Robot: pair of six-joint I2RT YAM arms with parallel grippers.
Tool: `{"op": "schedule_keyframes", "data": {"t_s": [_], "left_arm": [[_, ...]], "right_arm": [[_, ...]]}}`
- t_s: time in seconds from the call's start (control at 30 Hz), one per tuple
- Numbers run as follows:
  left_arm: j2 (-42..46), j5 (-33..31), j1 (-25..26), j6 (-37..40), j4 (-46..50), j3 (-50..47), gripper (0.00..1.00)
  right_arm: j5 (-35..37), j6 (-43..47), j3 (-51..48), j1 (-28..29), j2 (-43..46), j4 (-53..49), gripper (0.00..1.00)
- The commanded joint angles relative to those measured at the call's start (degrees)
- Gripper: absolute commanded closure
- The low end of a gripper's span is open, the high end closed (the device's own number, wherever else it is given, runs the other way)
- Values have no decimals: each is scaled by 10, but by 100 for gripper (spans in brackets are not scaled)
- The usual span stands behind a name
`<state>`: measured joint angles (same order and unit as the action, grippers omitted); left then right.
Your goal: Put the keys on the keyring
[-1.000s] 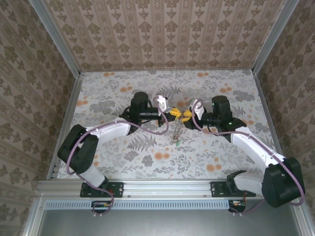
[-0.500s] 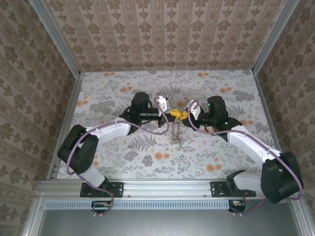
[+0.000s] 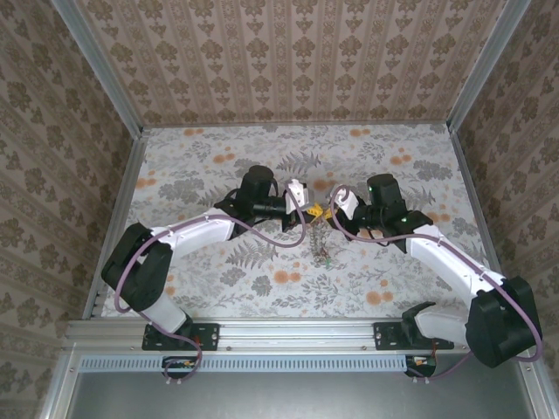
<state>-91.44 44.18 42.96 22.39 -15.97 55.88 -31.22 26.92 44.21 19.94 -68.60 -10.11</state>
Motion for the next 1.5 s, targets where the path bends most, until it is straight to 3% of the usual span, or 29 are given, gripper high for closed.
{"op": "schedule_keyframes", "data": {"t_s": [0.0, 0.5, 0.73, 0.93, 1.17, 1.47], "left_arm": [[18, -16, 2, 31, 41, 20, 100], [14, -45, 8, 51, 75, 37, 100], [10, -44, 11, 49, 77, 44, 100], [10, -50, 13, 57, 92, 54, 100], [22, -64, 2, 90, 152, 70, 100], [81, -69, -57, 166, 301, 99, 100]], "right_arm": [[19, 13, 26, -2, 22, -11, 97], [37, 27, 24, -1, 51, -31, 87], [23, 24, 23, -2, 52, -37, 94], [41, 9, 13, -2, 56, -13, 67], [72, -97, 16, -18, 58, 22, 61], [97, -189, 24, -25, 59, 8, 58]]}}
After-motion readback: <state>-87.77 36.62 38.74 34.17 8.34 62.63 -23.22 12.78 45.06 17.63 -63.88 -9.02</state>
